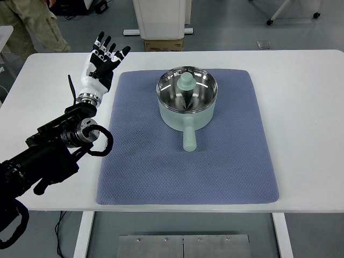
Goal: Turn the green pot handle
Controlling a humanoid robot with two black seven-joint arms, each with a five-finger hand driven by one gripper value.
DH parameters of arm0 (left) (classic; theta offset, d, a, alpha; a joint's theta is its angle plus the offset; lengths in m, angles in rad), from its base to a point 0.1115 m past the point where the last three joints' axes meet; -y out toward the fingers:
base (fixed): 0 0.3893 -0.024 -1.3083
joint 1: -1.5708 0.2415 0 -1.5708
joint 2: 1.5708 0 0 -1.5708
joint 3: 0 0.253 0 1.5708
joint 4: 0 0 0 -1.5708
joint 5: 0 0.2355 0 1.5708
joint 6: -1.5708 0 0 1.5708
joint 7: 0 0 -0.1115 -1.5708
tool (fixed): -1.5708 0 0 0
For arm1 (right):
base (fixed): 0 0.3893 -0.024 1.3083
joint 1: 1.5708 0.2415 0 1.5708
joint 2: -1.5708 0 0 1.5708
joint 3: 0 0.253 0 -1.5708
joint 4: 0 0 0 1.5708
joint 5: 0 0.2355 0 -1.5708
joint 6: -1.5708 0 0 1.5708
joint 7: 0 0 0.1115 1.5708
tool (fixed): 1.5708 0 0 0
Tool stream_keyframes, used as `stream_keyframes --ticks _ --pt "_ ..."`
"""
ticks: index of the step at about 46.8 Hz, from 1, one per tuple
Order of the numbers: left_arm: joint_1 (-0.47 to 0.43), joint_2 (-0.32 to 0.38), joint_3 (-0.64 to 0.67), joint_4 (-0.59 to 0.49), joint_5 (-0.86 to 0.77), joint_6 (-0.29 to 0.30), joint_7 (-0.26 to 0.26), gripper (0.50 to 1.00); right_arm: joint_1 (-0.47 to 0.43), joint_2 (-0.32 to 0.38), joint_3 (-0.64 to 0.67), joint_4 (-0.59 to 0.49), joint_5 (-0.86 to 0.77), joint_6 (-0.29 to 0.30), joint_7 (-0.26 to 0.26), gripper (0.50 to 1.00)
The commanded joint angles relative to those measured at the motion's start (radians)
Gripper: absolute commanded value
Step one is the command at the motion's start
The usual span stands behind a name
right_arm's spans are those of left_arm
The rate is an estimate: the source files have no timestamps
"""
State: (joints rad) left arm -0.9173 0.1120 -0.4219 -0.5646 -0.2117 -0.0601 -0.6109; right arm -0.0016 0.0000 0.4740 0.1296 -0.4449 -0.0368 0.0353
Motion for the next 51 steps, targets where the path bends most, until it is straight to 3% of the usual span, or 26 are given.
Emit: stream_keyframes --ticks 1,51 --pt "0.000 0.000 0.000 0.000 -0.001 0.000 0.000 1.000 0.000 0.000 0.000 0.001 0.000 0.000 0.000 1.000" --pt "0.003 -0.006 -0.001 0.000 -0.003 -0.001 0.000 1.000 0.000 0.000 0.000 -0.001 0.000 0.000 0.000 1.000"
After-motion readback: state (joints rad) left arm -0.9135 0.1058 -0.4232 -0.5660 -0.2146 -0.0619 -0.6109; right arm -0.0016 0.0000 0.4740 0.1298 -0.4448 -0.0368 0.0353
